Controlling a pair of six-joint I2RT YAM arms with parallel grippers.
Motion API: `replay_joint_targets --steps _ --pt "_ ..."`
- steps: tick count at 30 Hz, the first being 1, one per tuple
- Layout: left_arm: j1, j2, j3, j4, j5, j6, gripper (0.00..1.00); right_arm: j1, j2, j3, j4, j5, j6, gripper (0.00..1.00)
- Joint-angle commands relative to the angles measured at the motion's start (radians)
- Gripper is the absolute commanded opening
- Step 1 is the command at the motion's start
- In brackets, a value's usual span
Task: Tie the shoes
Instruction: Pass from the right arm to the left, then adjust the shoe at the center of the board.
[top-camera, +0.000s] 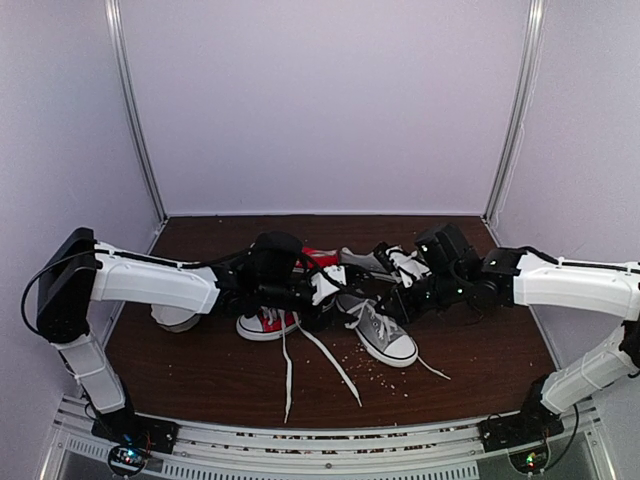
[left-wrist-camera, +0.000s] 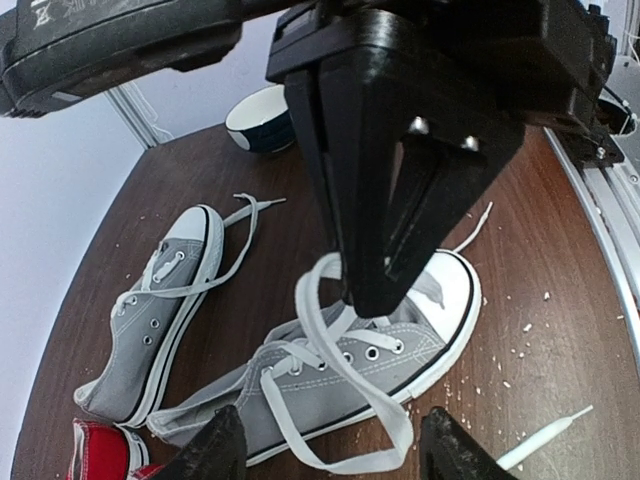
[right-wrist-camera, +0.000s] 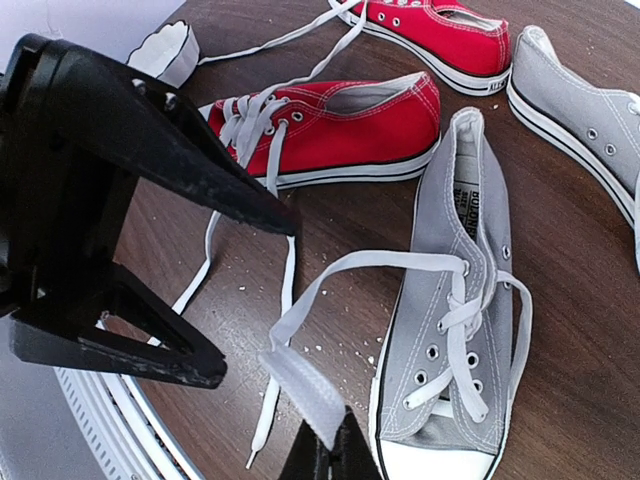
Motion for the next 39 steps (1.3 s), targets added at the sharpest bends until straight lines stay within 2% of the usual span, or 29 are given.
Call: replay_joint_targets --steps 1,4,8,9,11,13,14,17,21,25,28,31,34,39 --pt "0.002 0.053 0.036 0.128 0.059 -0.053 0.6 -0.003 0.011 0.024 0.022 -0.019 0.009 0.0" --pt "-0.004 0.103 0.087 0.084 0.048 -0.067 0.56 -0.004 0.017 0.036 0.019 -0.024 0.005 0.0" --pt "-0.004 0.115 0.085 0.097 0.05 -0.082 0.39 -0.012 0.011 0.033 0.023 -0.015 0.008 0.0" --pt "-0.004 0.112 0.083 0.095 0.051 -0.082 0.31 -0.012 0.01 0.031 0.028 -0.017 0.008 0.0" --pt "-0.004 0.096 0.069 0.104 0.038 -0.088 0.01 -0.016 0.01 0.028 0.032 -0.021 0.009 0.0" --pt "-0.001 0.068 0.032 0.145 -0.007 -0.128 0.0 -0.025 0.01 0.024 0.033 -0.015 0.013 0.0" --pt "0.006 0.051 -0.001 0.173 -0.031 -0.162 0.0 -0.033 0.009 0.021 0.035 -0.005 0.019 0.04" --pt "0.046 0.013 -0.053 0.208 -0.135 -0.307 0.0 -0.07 0.006 -0.003 0.053 0.042 0.049 0.24" --pt "0.087 -0.027 -0.113 0.223 -0.177 -0.433 0.0 -0.09 0.061 -0.001 0.072 0.143 0.061 0.42" --pt "0.095 -0.06 -0.193 0.297 -0.189 -0.495 0.0 -0.09 0.185 0.064 0.109 0.141 0.059 0.54" --pt "0.101 -0.071 -0.224 0.291 -0.214 -0.517 0.0 -0.089 0.289 0.178 0.096 0.156 0.045 0.6" --pt "0.105 -0.078 -0.24 0.284 -0.22 -0.527 0.0 -0.087 0.384 0.273 0.106 0.154 0.028 0.77" --pt "0.105 -0.087 -0.24 0.278 -0.225 -0.528 0.0 -0.086 0.467 0.336 0.114 0.191 0.018 0.82" --pt "0.105 -0.078 -0.227 0.259 -0.221 -0.529 0.0 -0.079 0.6 0.455 0.078 0.259 -0.003 0.8"
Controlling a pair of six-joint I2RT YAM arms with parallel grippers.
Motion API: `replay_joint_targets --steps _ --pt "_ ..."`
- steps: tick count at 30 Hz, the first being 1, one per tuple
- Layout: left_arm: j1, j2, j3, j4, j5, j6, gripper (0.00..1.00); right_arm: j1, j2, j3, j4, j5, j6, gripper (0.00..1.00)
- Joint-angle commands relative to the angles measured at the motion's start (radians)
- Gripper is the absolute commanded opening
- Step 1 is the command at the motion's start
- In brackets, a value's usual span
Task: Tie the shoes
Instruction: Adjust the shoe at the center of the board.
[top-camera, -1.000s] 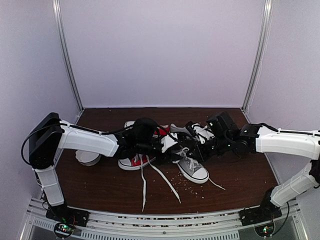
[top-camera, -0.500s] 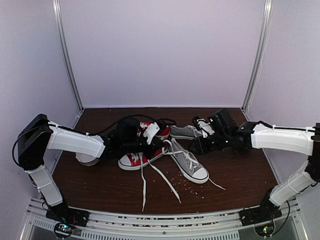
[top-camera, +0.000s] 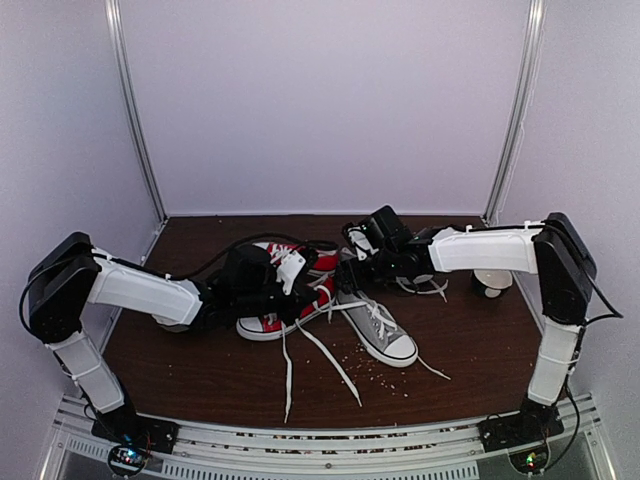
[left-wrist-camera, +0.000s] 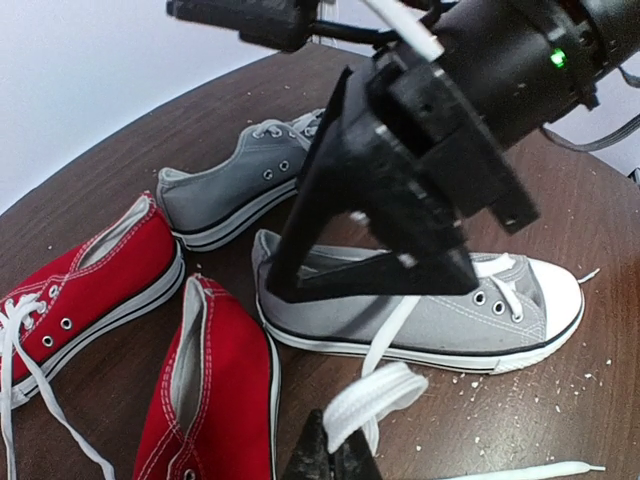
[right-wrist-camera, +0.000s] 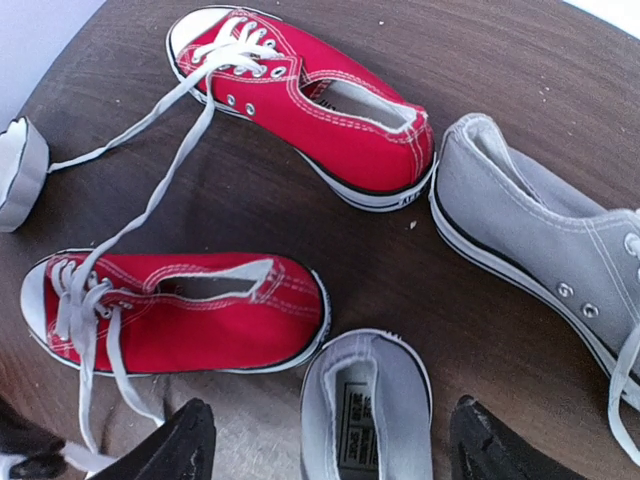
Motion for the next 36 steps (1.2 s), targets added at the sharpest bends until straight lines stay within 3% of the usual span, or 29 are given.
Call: replay_joint_targets --steps 1,3,5,9,14,24,30,33,36 --pt "0.004 -0.025 0.011 0.035 0.0 -0.018 0.0 0.011 0.09 0.079 -0.025 0.099 -0.023 0.79" --pt "0.003 -0.026 0.016 0.026 0.006 -0.018 0.0 0.017 0.115 0.092 -0.025 0.115 -0.024 0.77" --pt "0.004 -0.025 0.017 0.023 0.01 -0.019 0.0 0.02 0.124 0.093 -0.028 0.123 -0.021 0.68" --pt "0.004 -0.025 0.02 0.015 0.027 -0.019 0.0 0.021 0.097 0.037 -0.004 0.153 0.014 0.33" --pt "0.004 -0.026 0.041 -0.023 0.052 -0.007 0.0 0.025 0.004 -0.082 0.047 0.172 0.146 0.01" --pt "0.004 -0.023 0.071 -0.089 0.101 0.023 0.0 0.075 -0.138 -0.231 0.059 0.302 0.424 0.0" --pt "0.004 -0.011 0.085 -0.105 0.099 0.034 0.0 0.082 -0.102 -0.254 0.115 0.28 0.514 0.0" --pt "0.004 -0.001 0.101 -0.122 0.098 0.039 0.0 0.082 -0.112 -0.251 0.105 0.269 0.51 0.13" --pt "0.004 0.008 0.115 -0.128 0.087 0.048 0.0 0.082 -0.171 -0.254 0.075 0.262 0.468 0.37"
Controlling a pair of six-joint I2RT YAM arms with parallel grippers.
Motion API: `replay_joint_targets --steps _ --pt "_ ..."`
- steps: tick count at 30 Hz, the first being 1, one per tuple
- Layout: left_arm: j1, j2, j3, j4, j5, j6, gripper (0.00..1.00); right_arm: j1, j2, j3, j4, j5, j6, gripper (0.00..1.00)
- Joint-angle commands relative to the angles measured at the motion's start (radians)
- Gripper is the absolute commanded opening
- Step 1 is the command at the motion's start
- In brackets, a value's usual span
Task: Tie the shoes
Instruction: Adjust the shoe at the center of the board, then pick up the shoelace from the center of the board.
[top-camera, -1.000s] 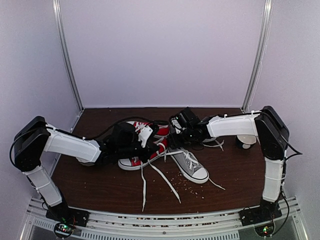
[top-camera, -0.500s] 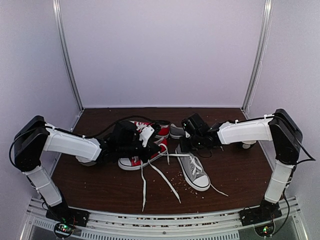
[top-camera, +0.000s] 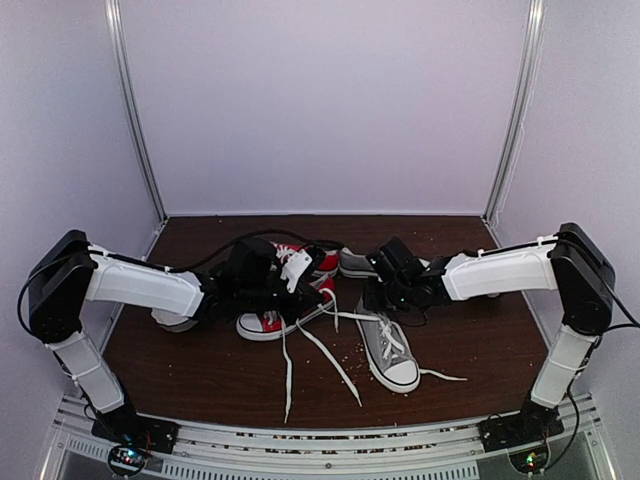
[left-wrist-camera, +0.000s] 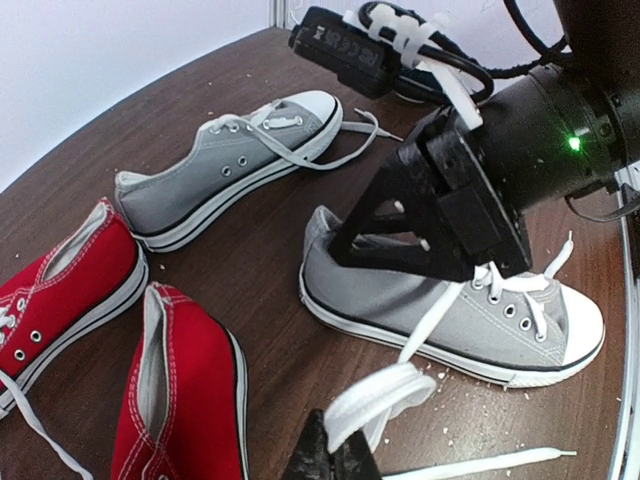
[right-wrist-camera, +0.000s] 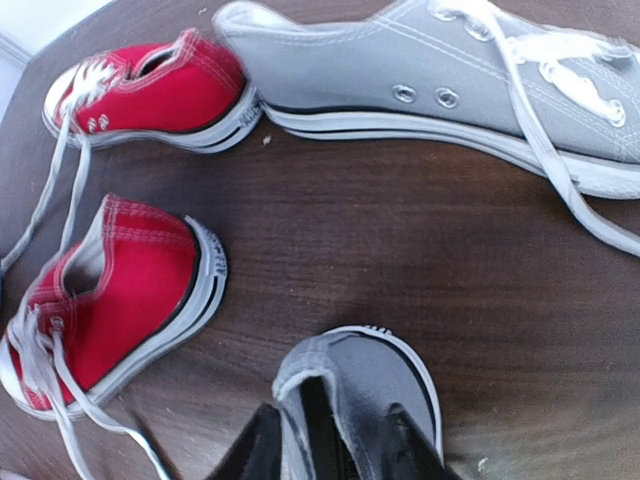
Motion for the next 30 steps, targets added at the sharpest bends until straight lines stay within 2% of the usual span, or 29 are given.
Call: replay_joint_targets --steps 1,4,7,13,18,21,26,30 --pt "0.004 0.012 0.047 0.01 -0.004 0.029 0.0 0.004 -0.091 0.0 -0.023 0.003 -0.022 0.43" --pt "0.004 0.018 0.062 0.004 -0.011 0.043 0.0 -0.004 -0.181 -0.004 -0.113 -0.016 -0.095 0.56" --pt "0.004 0.024 0.076 -0.004 -0.011 0.051 0.0 -0.034 -0.265 -0.006 -0.289 -0.036 -0.176 0.63" --pt "0.004 0.028 0.078 0.003 0.001 0.059 0.0 -0.089 -0.359 -0.023 -0.693 -0.132 -0.375 0.7" --pt "0.004 0.039 0.09 0.008 0.013 0.065 0.0 -0.094 -0.287 0.039 -0.885 -0.134 -0.506 0.74" --pt "0.004 0.039 0.108 -0.008 0.019 0.068 0.0 -0.105 -0.242 -0.014 -0.897 -0.137 -0.47 0.75" --pt "0.004 0.042 0.118 0.01 0.03 0.073 0.0 -0.124 -0.209 -0.146 -0.81 -0.166 -0.443 0.74" --pt "0.004 0.052 0.14 -0.021 0.044 0.086 0.0 -0.125 -0.131 -0.191 -0.731 -0.226 -0.463 0.73"
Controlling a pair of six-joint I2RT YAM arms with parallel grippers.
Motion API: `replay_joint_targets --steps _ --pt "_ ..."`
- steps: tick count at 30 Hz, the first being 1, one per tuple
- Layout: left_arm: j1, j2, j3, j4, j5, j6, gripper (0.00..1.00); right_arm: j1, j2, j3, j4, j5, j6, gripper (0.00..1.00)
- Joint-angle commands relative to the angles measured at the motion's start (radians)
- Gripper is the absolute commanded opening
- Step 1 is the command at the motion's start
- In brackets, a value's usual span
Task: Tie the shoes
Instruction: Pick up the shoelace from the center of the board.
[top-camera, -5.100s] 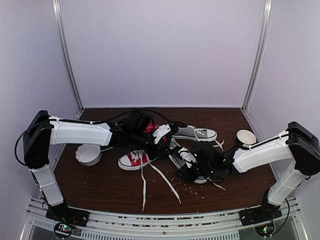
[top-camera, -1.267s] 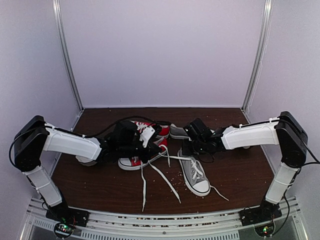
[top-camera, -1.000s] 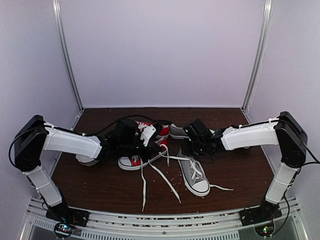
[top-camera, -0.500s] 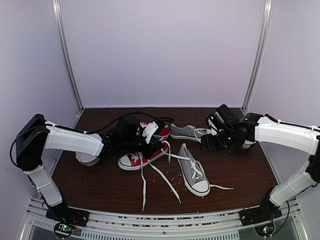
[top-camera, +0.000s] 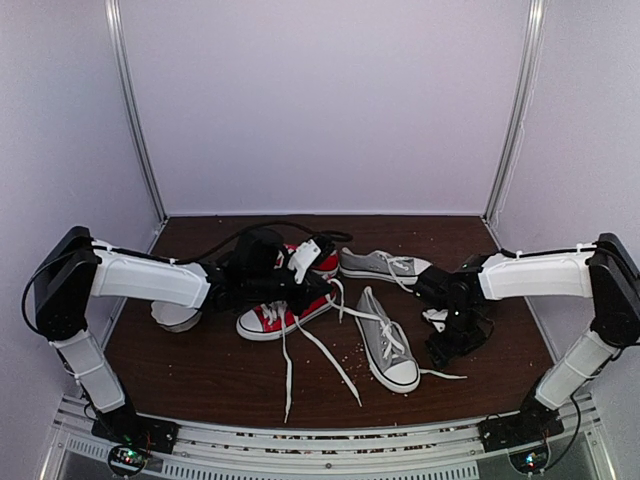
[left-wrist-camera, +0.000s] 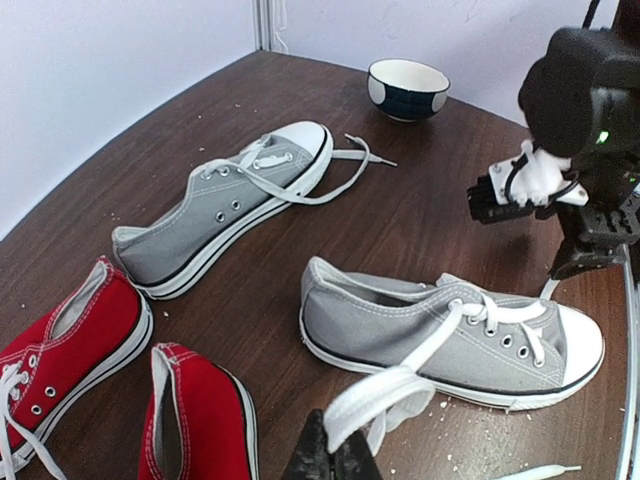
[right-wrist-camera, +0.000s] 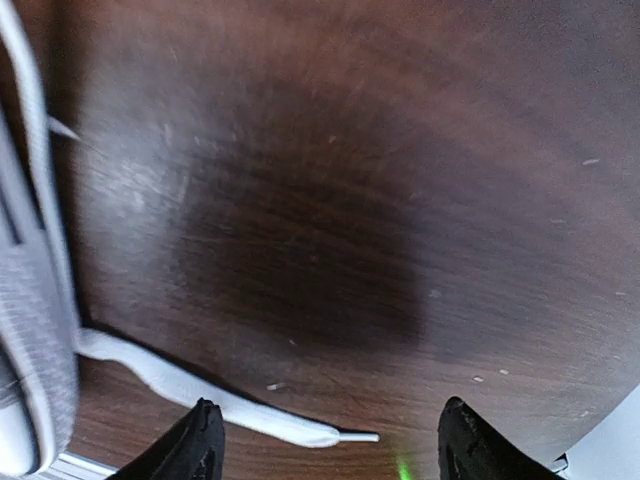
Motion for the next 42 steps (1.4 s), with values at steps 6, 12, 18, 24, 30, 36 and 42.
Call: replay_joint_targets --steps 6,12,18,24,30,36,42 --pt "0.004 0.012 0.042 -0.001 0.025 0.031 0.0 -0.003 0.14 -0.059 0.131 -0.151 -0.041 0.7" --pt "0.004 0.014 0.042 -0.009 0.02 0.036 0.0 0.002 0.088 -0.026 0.072 -0.159 -0.048 0.68" --pt "0.004 0.015 0.048 -0.015 0.019 0.041 0.0 0.031 0.04 0.005 -0.003 -0.151 -0.034 0.67" --pt "0.004 0.014 0.055 -0.03 0.023 0.048 0.0 0.06 0.043 0.005 -0.008 -0.153 -0.017 0.67" --pt "0.004 0.014 0.053 -0.033 0.024 0.052 0.0 0.066 -0.014 0.038 -0.041 -0.149 -0.013 0.68" --pt "0.004 0.018 0.055 -0.026 0.025 0.05 0.0 0.067 -0.042 0.008 -0.006 -0.156 0.01 0.67" --pt "0.004 0.021 0.055 -0.03 0.027 0.048 0.0 0.093 0.052 -0.082 0.109 -0.201 0.041 0.64"
